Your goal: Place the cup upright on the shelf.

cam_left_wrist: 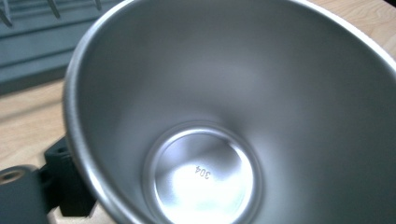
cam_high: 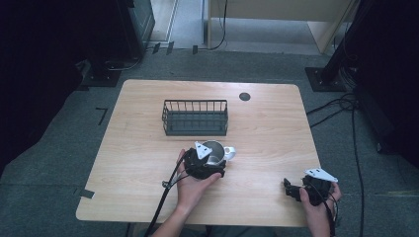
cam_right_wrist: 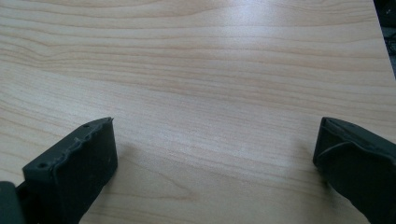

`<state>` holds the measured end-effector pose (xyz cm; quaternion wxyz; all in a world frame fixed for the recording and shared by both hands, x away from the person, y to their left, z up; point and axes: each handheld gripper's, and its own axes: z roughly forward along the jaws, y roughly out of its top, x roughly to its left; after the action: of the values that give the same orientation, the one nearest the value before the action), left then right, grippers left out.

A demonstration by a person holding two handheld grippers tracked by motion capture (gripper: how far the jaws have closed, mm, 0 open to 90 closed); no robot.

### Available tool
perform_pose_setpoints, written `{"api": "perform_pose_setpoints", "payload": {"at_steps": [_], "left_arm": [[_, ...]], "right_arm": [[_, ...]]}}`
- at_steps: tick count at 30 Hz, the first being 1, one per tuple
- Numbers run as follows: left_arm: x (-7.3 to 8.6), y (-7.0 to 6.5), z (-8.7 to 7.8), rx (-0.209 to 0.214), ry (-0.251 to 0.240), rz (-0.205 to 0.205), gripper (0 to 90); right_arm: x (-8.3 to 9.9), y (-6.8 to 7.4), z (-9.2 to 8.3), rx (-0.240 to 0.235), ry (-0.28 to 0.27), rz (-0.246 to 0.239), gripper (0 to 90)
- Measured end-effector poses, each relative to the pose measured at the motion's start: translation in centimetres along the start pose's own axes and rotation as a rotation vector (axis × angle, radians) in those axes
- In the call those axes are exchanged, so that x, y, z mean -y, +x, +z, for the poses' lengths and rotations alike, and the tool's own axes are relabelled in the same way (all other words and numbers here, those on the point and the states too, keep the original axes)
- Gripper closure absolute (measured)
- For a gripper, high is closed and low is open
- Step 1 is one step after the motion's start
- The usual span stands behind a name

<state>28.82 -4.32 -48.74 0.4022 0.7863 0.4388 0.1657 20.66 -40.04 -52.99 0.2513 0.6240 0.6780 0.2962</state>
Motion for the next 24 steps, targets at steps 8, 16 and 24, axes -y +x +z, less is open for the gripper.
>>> {"api": "perform_pose_setpoints", "payload": {"at_steps": [8,16,24], "left_arm": [[-0.1,1.1,-0.7,0.006,-0.007,0.063,7.9],[0.2,1.9,-1.3,0.007,0.001,0.117,8.1],[-0.2,3.1,-2.2,0.019,-0.011,0.09,8.2]], "right_arm": [[0.0,0.0,0.0,0.0,0.0,0.0,0.0],[0.0,0.0,0.0,0.0,0.0,0.0,0.0],[0.0,0.0,0.0,0.0,0.0,-0.001,0.0]]}}
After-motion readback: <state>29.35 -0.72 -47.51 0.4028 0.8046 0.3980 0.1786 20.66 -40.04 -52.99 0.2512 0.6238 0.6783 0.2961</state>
